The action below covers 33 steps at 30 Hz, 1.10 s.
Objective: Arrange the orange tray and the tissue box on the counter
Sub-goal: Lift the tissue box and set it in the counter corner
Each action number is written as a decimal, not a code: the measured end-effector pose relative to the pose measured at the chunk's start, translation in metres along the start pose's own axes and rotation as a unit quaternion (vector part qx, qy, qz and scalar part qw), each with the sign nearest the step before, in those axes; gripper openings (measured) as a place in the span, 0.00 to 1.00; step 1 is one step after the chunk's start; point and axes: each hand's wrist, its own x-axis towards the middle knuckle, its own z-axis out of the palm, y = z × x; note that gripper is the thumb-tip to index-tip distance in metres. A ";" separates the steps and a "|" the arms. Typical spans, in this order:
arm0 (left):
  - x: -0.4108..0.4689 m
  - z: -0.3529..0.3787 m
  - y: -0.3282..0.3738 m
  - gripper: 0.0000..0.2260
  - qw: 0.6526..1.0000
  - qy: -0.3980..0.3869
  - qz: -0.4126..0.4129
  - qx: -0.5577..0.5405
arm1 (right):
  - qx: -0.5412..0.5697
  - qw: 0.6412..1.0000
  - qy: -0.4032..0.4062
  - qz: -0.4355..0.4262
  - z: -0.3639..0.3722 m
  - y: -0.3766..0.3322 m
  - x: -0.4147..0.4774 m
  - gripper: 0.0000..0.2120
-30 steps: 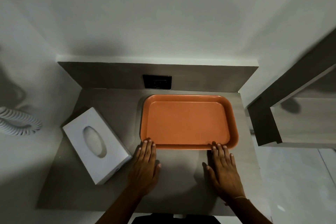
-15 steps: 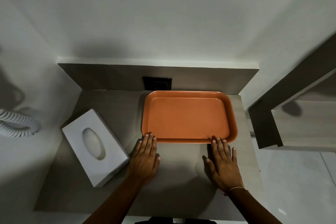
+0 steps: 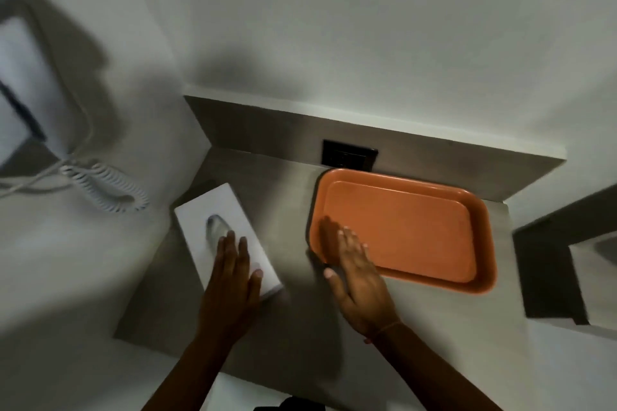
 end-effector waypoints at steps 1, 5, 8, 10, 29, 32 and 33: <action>-0.002 -0.006 -0.012 0.33 1.000 -0.001 -0.024 0.002 | 0.007 0.999 -0.018 -0.028 0.007 -0.014 0.016 0.31; -0.008 -0.016 -0.044 0.34 0.994 -0.010 -0.109 0.006 | -0.001 0.988 -0.110 -0.111 0.037 -0.059 0.078 0.32; -0.009 -0.015 -0.051 0.33 0.988 -0.005 -0.156 -0.011 | -0.016 0.978 -0.158 -0.137 0.053 -0.075 0.104 0.32; -0.009 -0.012 -0.052 0.33 0.984 -0.006 -0.178 -0.031 | -0.017 0.972 -0.189 -0.137 0.064 -0.081 0.111 0.33; 0.027 -0.024 -0.067 0.30 0.924 0.050 -0.223 -0.307 | 0.172 0.974 -0.144 0.027 0.097 -0.094 0.109 0.35; 0.060 -0.042 -0.081 0.29 0.927 0.038 -0.226 -0.298 | 0.230 0.963 -0.127 0.056 0.098 -0.106 0.126 0.36; 0.072 -0.047 -0.085 0.29 0.929 0.031 -0.229 -0.288 | 0.241 0.961 -0.120 0.063 0.099 -0.111 0.133 0.36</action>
